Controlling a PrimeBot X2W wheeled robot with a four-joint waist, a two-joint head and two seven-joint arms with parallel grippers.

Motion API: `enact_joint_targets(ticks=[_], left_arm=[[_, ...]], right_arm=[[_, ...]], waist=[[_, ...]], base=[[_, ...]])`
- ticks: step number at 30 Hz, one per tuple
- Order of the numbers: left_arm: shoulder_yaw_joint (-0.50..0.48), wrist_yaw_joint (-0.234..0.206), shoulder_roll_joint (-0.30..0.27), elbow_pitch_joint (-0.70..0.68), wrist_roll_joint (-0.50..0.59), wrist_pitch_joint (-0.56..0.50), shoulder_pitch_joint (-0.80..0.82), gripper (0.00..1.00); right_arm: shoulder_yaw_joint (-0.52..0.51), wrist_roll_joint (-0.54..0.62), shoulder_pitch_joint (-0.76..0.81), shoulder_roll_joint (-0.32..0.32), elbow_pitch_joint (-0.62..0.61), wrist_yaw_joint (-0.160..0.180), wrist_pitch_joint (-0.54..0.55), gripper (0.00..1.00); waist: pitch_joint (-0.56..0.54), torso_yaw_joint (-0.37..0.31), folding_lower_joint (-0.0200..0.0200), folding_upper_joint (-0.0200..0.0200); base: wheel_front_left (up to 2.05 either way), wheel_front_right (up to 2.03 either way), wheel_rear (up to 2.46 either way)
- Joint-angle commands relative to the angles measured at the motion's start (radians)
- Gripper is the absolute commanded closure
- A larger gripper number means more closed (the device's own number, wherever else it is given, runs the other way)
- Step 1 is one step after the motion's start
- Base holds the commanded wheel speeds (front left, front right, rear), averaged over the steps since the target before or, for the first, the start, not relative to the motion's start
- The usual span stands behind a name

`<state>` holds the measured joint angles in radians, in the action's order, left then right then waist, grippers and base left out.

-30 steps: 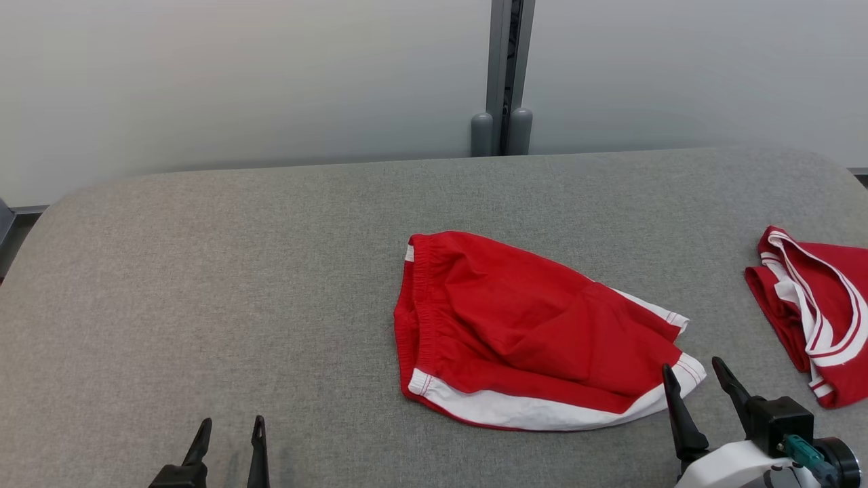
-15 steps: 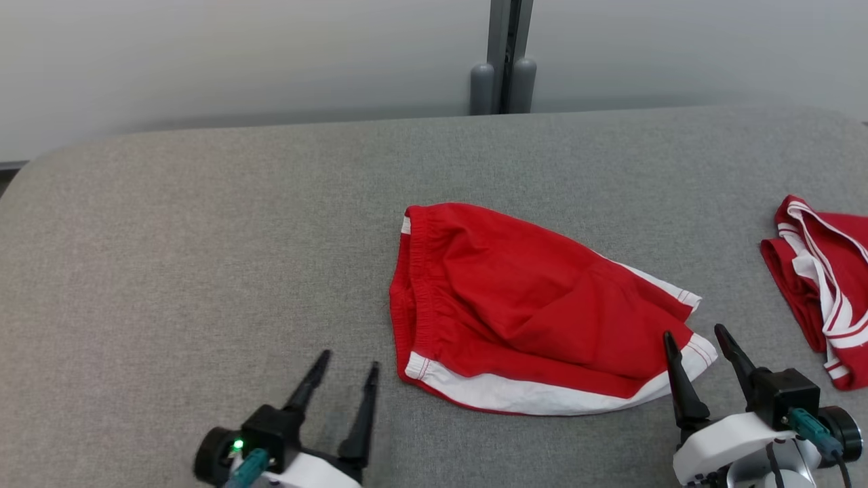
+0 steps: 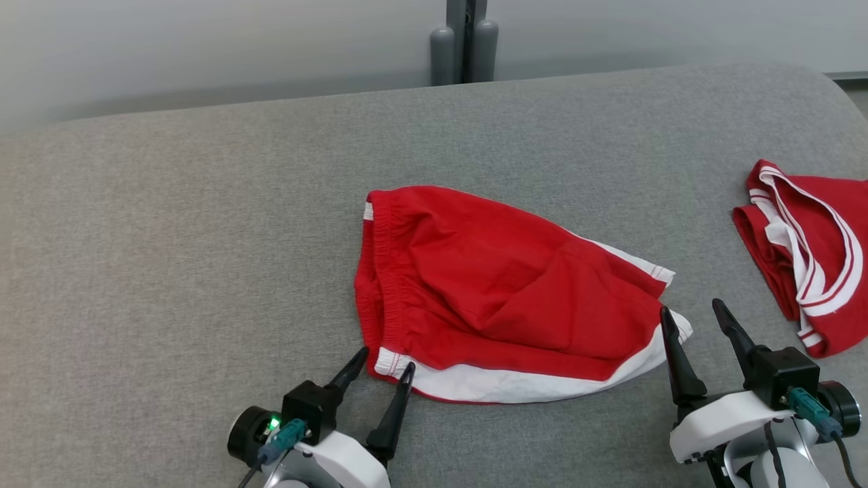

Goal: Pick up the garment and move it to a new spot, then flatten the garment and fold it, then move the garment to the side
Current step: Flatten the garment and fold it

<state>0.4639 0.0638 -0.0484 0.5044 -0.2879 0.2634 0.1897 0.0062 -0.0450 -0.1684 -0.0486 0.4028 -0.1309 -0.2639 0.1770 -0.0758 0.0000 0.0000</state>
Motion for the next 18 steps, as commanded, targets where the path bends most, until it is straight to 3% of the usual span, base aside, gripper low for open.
enact_joint_targets(ticks=[1, 6, 7, 8, 10, 13, 18], left_arm=[[-0.011, 0.000, -0.005, 0.015, -0.011, 0.001, 0.029, 0.00], [-0.012, 0.015, -0.005, 0.070, -0.035, 0.001, 0.055, 0.00], [-0.013, 0.015, -0.005, 0.078, -0.038, 0.001, 0.058, 0.04], [-0.012, 0.017, -0.005, 0.082, -0.043, 0.001, 0.061, 0.22], [-0.011, 0.021, -0.005, 0.088, -0.047, 0.001, 0.065, 1.00], [-0.018, 0.018, -0.005, 0.078, -0.049, 0.001, 0.068, 1.00], [-0.086, -0.024, -0.006, 0.032, -0.046, 0.001, 0.057, 1.00]], right_arm=[[-0.001, 0.000, -0.008, -0.006, -0.005, 0.000, 0.000, 0.00], [0.002, -0.008, -0.008, -0.005, -0.004, 0.000, 0.000, 0.00], [0.002, -0.008, -0.007, -0.005, -0.004, 0.000, 0.000, 0.00], [0.002, -0.008, -0.008, -0.005, -0.004, 0.000, 0.000, 0.00], [0.001, -0.011, -0.010, -0.005, -0.006, 0.000, 0.000, 0.00], [-0.003, -0.012, -0.009, -0.005, -0.007, 0.000, 0.000, 0.00], [-0.010, -0.016, -0.003, -0.005, -0.007, 0.000, 0.000, 0.00]], waist=[[0.010, -0.012, 0.0000, 0.0000], [0.017, -0.030, 0.0000, 0.0000], [0.018, -0.032, 0.0000, 0.0000], [0.019, -0.034, 0.0000, 0.0000], [0.020, -0.036, 0.0000, 0.0000], [0.020, -0.035, 0.0000, 0.0000], [0.010, -0.016, 0.0000, 0.0000]], base=[[0.00, 0.00, 0.00], [0.00, 0.00, 0.00], [0.00, 0.00, 0.00], [0.00, 0.00, 0.00], [0.00, 0.00, 0.00], [0.00, 0.00, 0.00], [0.00, 0.00, 0.00]])
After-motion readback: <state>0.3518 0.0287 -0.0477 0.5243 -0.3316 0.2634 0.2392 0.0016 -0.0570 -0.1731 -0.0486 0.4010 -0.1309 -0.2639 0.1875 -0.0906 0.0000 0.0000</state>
